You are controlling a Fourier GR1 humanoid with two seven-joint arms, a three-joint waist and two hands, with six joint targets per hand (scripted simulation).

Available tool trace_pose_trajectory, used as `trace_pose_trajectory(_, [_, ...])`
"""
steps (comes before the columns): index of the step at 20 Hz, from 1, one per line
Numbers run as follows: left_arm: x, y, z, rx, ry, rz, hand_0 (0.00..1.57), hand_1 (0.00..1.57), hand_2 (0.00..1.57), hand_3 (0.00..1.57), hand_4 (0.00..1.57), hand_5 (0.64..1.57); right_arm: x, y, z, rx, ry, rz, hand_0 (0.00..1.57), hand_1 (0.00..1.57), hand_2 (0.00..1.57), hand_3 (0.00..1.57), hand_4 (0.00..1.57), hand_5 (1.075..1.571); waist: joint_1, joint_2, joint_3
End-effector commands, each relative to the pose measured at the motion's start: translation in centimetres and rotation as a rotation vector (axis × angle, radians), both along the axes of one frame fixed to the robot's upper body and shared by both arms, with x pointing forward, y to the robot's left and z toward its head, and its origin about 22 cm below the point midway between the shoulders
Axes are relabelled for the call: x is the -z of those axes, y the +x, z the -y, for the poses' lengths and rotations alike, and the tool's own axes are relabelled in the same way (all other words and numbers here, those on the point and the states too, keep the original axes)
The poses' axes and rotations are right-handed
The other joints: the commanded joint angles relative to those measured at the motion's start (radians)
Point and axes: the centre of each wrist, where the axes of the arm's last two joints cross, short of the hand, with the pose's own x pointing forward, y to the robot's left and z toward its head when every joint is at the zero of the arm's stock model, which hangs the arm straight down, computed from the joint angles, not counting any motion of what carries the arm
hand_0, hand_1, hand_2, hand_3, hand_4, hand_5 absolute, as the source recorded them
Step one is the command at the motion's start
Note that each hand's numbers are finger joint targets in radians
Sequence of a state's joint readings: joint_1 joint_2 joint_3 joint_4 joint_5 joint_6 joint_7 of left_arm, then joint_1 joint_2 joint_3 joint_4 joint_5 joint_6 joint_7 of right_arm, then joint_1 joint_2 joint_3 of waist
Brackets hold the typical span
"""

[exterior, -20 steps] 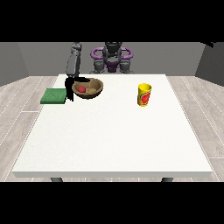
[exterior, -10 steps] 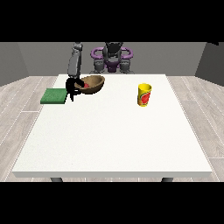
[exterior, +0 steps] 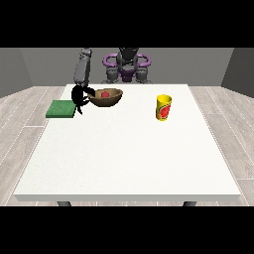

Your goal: Pick the cup and pour the ball into the bowl, then pick the bowl and place it on the pad

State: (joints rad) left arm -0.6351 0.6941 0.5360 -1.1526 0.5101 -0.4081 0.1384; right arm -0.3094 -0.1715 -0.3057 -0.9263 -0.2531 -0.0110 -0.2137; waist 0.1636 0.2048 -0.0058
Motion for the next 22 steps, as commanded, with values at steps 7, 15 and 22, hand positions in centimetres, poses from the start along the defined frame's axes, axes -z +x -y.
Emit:
trace_pose_trajectory(7, [2.2, -1.4, -4.0, -0.117, -0.025, -0.102, 0.0, 0.0, 0.0, 0.0, 0.71, 1.566, -10.1, 3.9, 6.5, 0.011, -0.182, -0.201, 1.57, 1.57, 1.57, 1.57, 0.97, 1.563, -0.114, -0.08, 0.005])
trace_pose_trajectory(15, [3.6, -2.3, -4.8, -0.143, 0.009, 0.0, 0.0, 0.0, 0.0, 0.0, 0.7, 1.56, -12.8, 3.8, 11.1, 0.012, -0.303, -0.115, 1.57, 1.57, 1.57, 1.57, 0.98, 1.571, -0.111, 0.026, 0.0058])
trace_pose_trajectory(22, [-1.2, -2.0, -3.2, -0.142, 0.052, 0.193, 0.0, 0.0, 0.0, 0.0, 0.67, 1.556, -14.7, 4.7, 14.1, 0.092, -0.24, 0.071, 1.57, 1.57, 1.57, 0.34, 1.0, 1.569, -0.072, 0.227, 0.0083])
